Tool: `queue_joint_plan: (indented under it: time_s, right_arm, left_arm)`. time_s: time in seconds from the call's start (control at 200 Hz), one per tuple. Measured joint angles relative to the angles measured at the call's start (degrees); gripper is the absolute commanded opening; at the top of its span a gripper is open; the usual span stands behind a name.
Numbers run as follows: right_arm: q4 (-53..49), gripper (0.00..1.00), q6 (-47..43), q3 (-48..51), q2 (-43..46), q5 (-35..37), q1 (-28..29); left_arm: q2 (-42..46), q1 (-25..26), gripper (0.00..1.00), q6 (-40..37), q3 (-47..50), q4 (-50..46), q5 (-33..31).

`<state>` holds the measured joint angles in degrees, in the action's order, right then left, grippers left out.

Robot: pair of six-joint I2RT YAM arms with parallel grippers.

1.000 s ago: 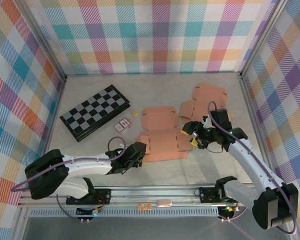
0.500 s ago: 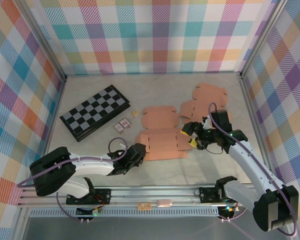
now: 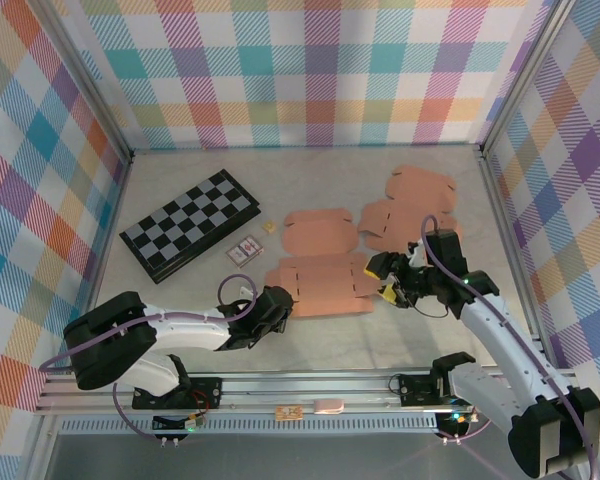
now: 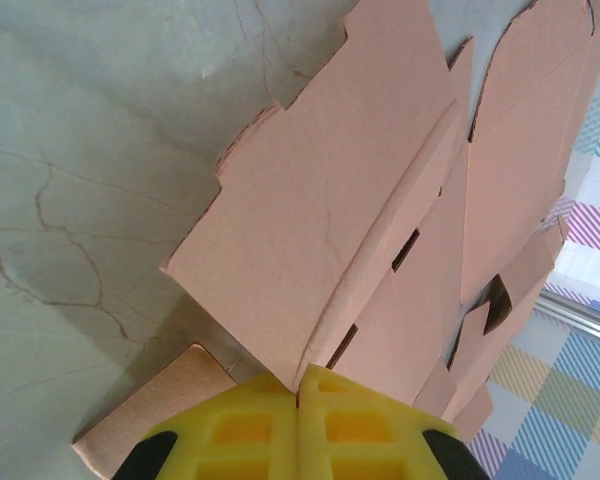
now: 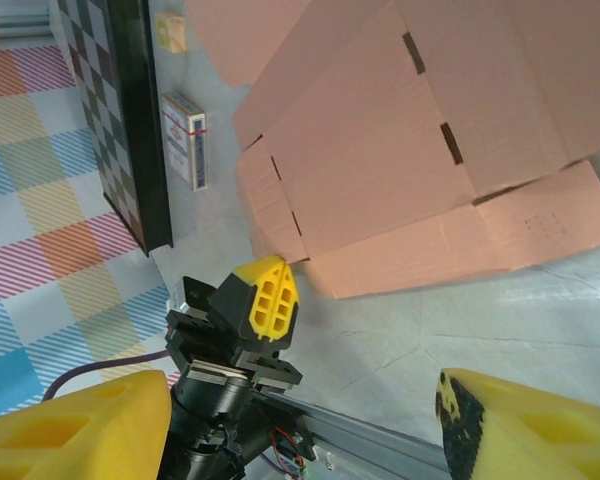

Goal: Fold the paper box

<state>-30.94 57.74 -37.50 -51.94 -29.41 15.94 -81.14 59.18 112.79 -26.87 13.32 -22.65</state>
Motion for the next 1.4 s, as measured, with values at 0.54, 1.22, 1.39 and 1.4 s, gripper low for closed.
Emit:
queue_joint_plan:
  time_s: [0.54,1.22,1.39,1.4]
  right_arm:
    - [17.4,0.73,19.9,16.0,2.7,12.4,19.1]
    - [41.2,0.29,30.3,14.2,-16.3,20.6,22.3]
    - [41.7,0.00,31.4,12.5,-16.9,21.9,22.3]
    - [41.7,0.00,31.3,12.3,-16.9,22.0,22.3]
  left_arm:
    - [3.8,-0.1,0.00,0.0,-6.4,-5.7,-0.5]
    - [2.9,-1.4,0.00,0.0,-6.7,-5.1,1.1]
    - [2.9,-1.6,0.06,0.0,-6.7,-5.1,2.4]
    - [2.9,-1.6,0.08,0.0,-6.7,-5.3,2.5]
